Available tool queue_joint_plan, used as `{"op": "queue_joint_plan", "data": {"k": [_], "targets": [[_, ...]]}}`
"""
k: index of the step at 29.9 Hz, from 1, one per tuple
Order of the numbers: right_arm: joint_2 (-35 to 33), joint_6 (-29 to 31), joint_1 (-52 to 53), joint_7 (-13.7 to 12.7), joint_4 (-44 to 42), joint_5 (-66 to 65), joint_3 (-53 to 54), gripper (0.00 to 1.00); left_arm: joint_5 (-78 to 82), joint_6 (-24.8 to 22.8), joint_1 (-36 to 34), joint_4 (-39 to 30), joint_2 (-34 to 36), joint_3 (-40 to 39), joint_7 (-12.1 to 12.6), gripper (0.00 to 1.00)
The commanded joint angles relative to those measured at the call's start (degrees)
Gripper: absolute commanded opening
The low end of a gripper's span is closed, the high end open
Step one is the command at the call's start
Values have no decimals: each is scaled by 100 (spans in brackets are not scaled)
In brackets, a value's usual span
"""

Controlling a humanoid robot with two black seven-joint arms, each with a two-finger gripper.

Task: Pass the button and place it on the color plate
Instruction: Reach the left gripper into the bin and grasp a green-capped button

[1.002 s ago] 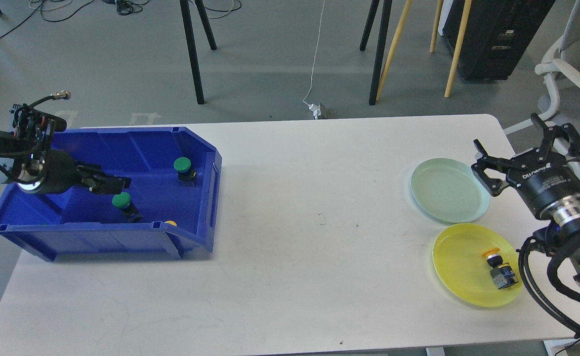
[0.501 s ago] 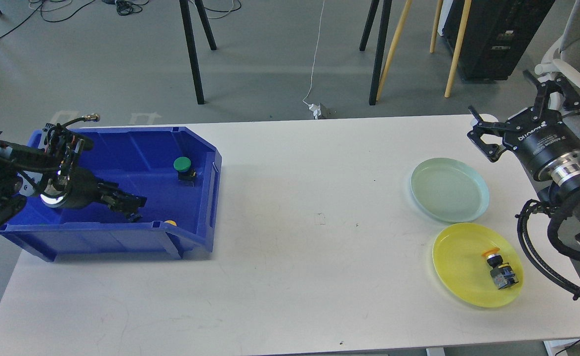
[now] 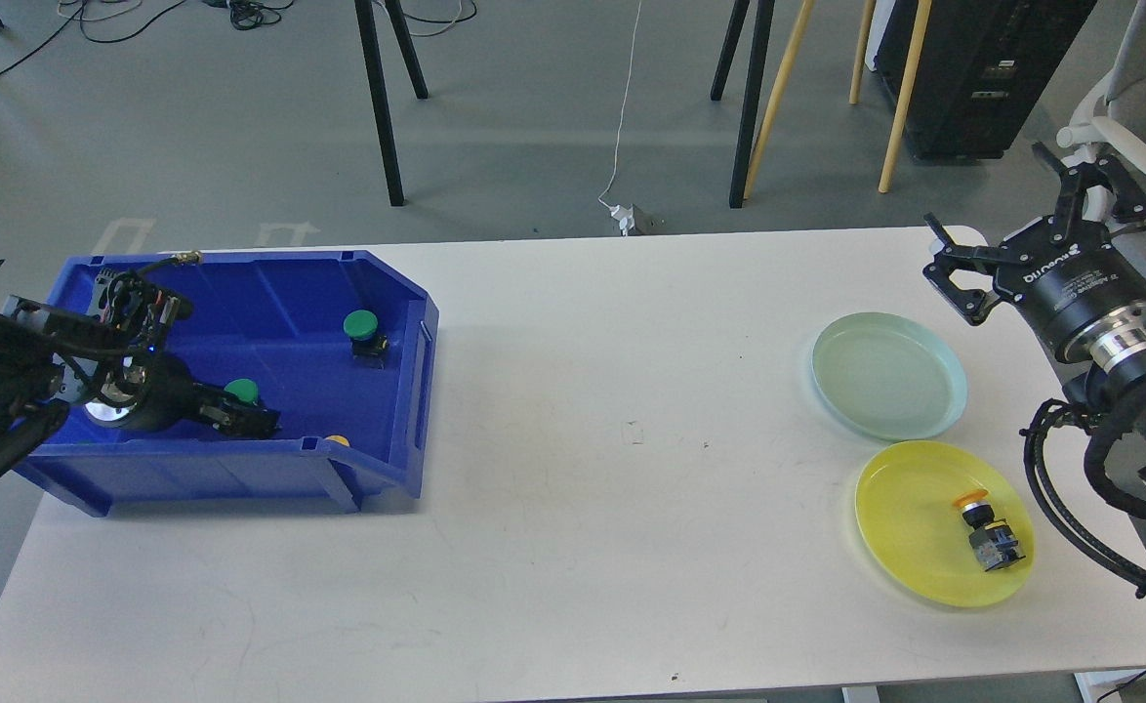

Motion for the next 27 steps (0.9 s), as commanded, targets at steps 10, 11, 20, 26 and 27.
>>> {"op": "queue_joint_plan", "data": {"k": [10,11,20,26,27], "targets": [[8,24,-138,9,30,-7,17,100,-46,0,-9,2,-3,-51,-1,61],[8,24,-147,9,38,-7,18,100,-46,0,-17,2,-12,-60,-1,61],[0,24,-156,9,38,-7,26,100,-204,0,-26,46,-3,-60,-1,30],[0,33,-200,9,38,-7,44,100,-204,0,-70,55,14,-60,-1,2],[0,33,-200,9,38,-7,44,100,-213,0,-131,46,14,-78,-1,2]]}}
